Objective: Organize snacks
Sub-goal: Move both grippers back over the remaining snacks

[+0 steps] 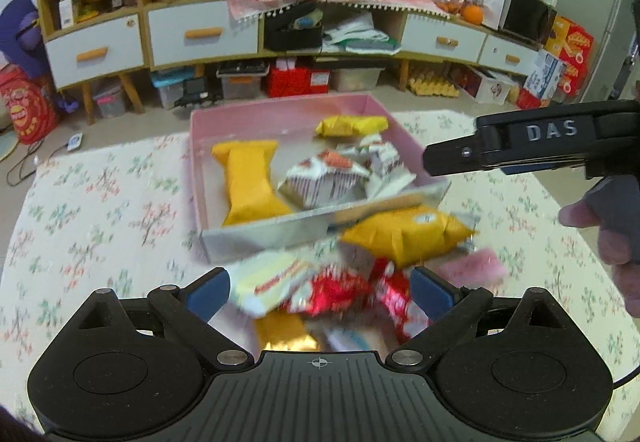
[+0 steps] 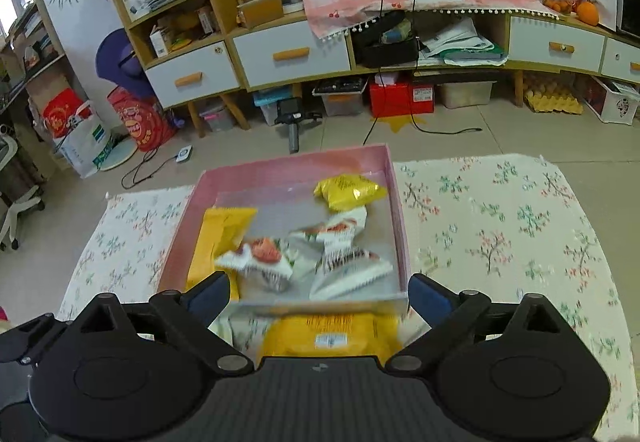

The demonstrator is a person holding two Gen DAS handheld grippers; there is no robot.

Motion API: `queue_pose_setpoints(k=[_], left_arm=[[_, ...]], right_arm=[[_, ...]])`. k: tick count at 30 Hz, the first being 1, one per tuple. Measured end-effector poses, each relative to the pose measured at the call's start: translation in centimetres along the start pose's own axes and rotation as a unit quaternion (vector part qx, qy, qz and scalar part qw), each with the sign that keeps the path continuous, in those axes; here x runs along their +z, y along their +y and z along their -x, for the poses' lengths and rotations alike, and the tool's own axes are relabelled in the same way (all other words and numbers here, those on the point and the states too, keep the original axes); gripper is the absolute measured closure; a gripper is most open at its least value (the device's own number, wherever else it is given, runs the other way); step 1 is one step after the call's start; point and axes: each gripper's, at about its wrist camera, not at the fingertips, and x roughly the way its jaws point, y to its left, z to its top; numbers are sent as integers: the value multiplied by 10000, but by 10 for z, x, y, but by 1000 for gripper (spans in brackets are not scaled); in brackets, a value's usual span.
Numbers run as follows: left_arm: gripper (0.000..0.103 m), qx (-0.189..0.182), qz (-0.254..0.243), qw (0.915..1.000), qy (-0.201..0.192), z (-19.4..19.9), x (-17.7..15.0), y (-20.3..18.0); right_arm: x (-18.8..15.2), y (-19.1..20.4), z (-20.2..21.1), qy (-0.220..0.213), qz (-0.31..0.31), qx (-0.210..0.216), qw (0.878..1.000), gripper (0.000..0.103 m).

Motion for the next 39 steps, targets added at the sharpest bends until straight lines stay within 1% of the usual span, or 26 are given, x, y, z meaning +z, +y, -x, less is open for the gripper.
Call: queue_pose_setpoints(k=[4, 6, 8, 11, 14, 18, 21, 23, 26, 31, 34, 37, 39], left_arm=[[5, 61, 105, 9998, 134, -1, -18, 4], [5, 120, 131, 9995, 262, -3, -27, 6], [5, 185, 47, 9992, 356, -3, -34, 6], [5, 260, -36, 9991, 344, 0, -43, 5], [5, 229, -49, 9990, 391, 1, -51, 2], [5, 170, 27, 9988, 454, 1, -61, -2], [5, 113, 64, 9988, 467, 0, -65, -7], [5, 63, 81, 9988, 484, -2, -67, -12], [5, -11, 81, 9987, 496, -5, -70, -19], [5, -72, -3, 9987, 514, -10, -76, -28], [7, -157, -14, 9981, 587, -14, -79, -32], [8, -171, -69, 9978, 631, -19, -80, -35], [11, -181, -86, 9976, 661, -21, -82, -35]], right_arm=[[-16, 2, 5, 15, 15, -54, 10000, 29], [-26, 1, 8, -11, 35, -66, 10000, 29], [-39, -1, 9, 6, 104, -91, 9999, 29], [-54, -5, 10, 67, 351, -216, 9991, 29], [-61, -11, 12, 23, 487, -361, 9982, 29], [-64, -28, 13, -24, 474, -346, 9983, 29], [-66, -42, 12, -59, 614, -366, 9974, 29], [-68, -48, 10, -108, 812, -304, 9962, 29], [-71, -57, 6, -142, 1166, -95, 9930, 29], [-80, -67, -4, 117, 1658, 282, 9857, 29], [-84, -64, -12, 264, 1925, 421, 9800, 29], [-88, -59, -20, 331, 2182, 466, 9742, 29], [-89, -55, -25, 338, 2313, 513, 9709, 29]])
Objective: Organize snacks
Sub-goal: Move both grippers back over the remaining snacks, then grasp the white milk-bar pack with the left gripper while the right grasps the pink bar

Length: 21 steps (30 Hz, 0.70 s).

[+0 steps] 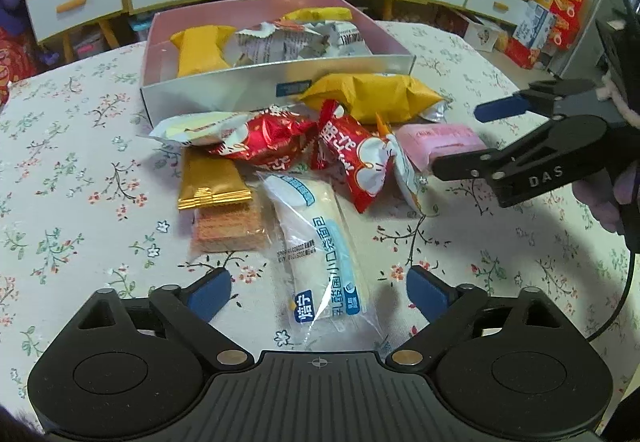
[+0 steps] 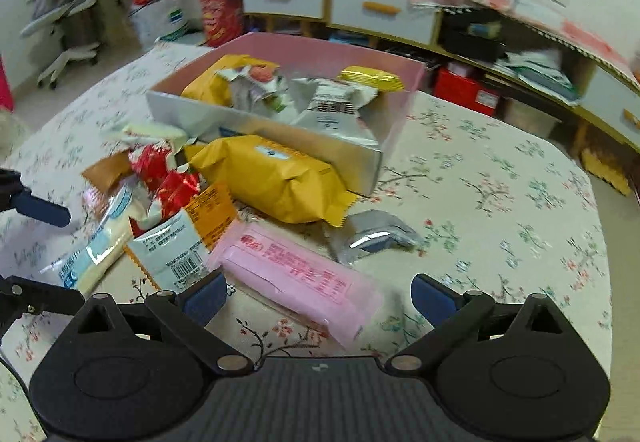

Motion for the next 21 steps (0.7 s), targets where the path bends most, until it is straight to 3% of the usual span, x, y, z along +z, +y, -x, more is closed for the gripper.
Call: queue_pose_setpoints(k=[9, 11, 15, 21], left_arm=[[31, 106, -31, 9999, 65, -1, -4, 7], [37, 114, -61, 9999, 62, 1, -4, 9], [44, 178, -169, 9997, 71, 3, -6, 11], [55, 350, -169, 9992, 135, 5, -6, 15]], right_arm=[[1, 8, -14, 123, 98, 119, 9998, 31], [0, 10, -12, 168, 87, 217, 9996, 32], [-3, 19, -6, 280, 136, 540, 9981, 44], [-10, 44, 4, 571, 523, 944, 9925, 47]])
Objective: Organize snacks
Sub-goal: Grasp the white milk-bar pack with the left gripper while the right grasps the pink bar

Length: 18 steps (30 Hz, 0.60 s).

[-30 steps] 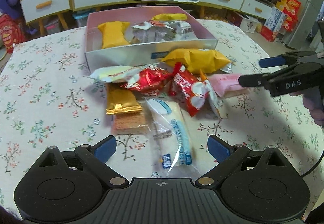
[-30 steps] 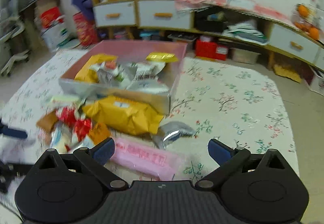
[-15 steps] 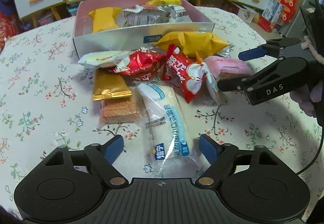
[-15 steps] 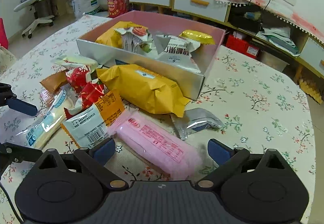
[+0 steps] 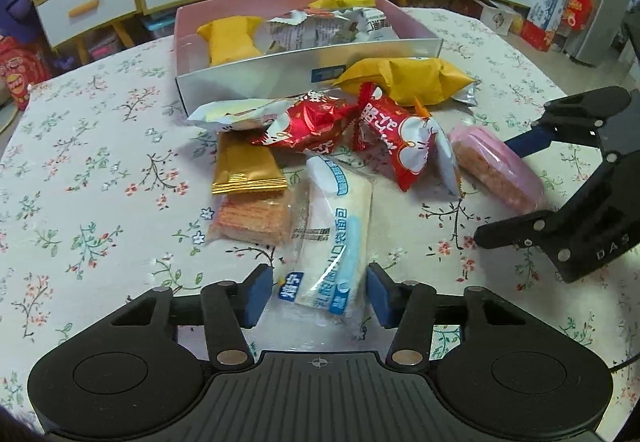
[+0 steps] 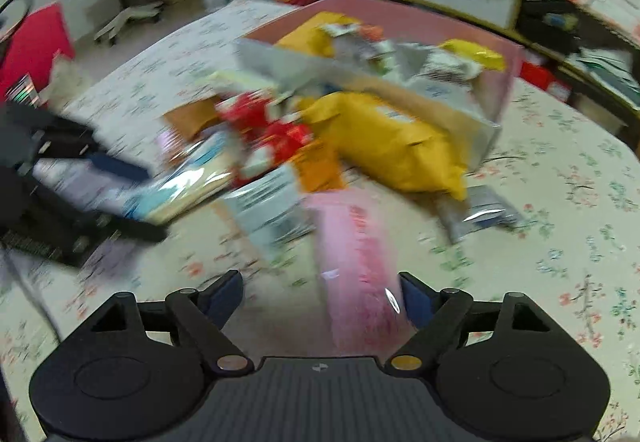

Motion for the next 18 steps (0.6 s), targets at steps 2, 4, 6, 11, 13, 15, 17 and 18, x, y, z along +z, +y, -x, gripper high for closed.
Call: queue_pose_setpoints(k=[2, 4, 6, 11, 13, 15, 17, 18], left_arm=[[56, -140, 29, 9999, -40, 0, 0, 0], [56, -262, 42, 9996, -67, 0, 1, -1], [56, -374, 78, 9992, -87, -1, 1, -1], [63, -498, 154, 9986, -106, -1, 3, -3], [67, -524, 193, 9984, -107, -1, 3, -2], [71, -547, 270, 9981, -109, -1, 4, -1], [74, -563, 335, 9978, -108, -1, 4, 1], [76, -576, 375, 9976, -122, 0, 4, 2]], right_arm=[[0, 4, 0, 22, 52, -43, 10000, 48], [0, 6, -1, 51, -4, -195, 9998, 49], [2, 3, -3, 65, -122, -328, 9994, 52], [4, -1, -1, 26, -333, -436, 9985, 60], [4, -1, 0, 6, -387, -464, 9982, 68], [5, 0, -1, -1, -463, -513, 9976, 77], [7, -1, 0, 12, -605, -600, 9964, 88], [8, -1, 0, 28, -688, -636, 9956, 96]])
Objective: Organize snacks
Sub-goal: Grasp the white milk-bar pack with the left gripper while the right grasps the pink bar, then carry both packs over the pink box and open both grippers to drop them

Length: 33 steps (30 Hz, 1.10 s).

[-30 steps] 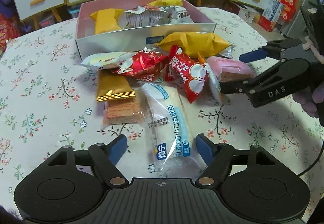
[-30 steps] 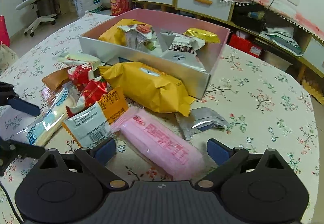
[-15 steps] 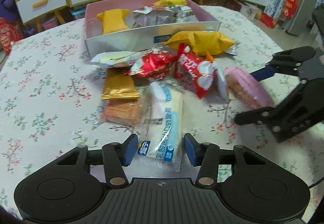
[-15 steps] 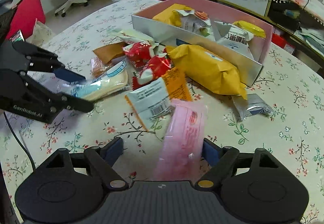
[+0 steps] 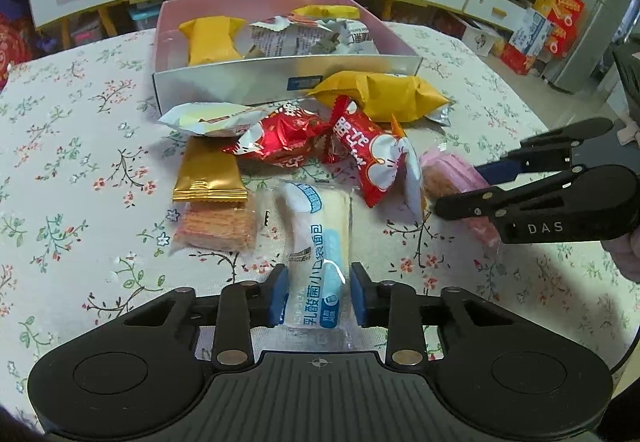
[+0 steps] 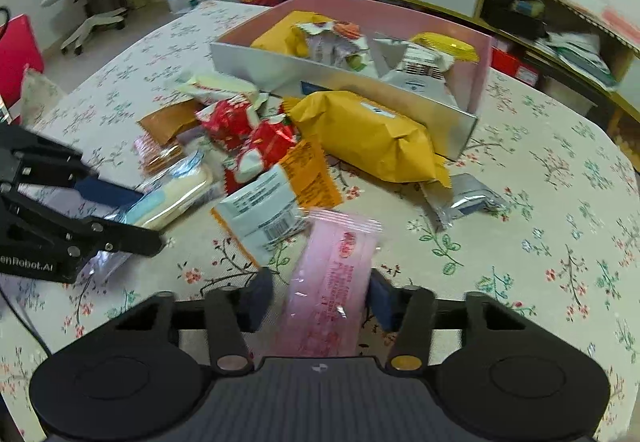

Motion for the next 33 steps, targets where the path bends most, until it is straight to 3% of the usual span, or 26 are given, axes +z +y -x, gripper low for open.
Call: queue_pose_setpoints(k=[2, 5, 11, 17, 33], left_arm=[[84, -37, 44, 10000, -35, 4, 1, 1], [87, -198, 114, 9997, -20, 8, 3, 1], [89, -471, 265, 9985, -39, 18, 6, 2], [89, -682, 367, 9966, -292, 36, 15, 5], [89, -372, 1388, 9840, -1050, 41, 69, 65]], right_arm=[[2, -1, 0, 57, -171, -38, 9998, 99], [2, -2, 1, 120, -355, -120, 9992, 100], [1, -7, 11, 94, -718, -259, 9970, 100], [9, -15, 28, -199, -1328, -284, 9905, 100], [68, -13, 23, -775, -2341, -340, 9685, 100]])
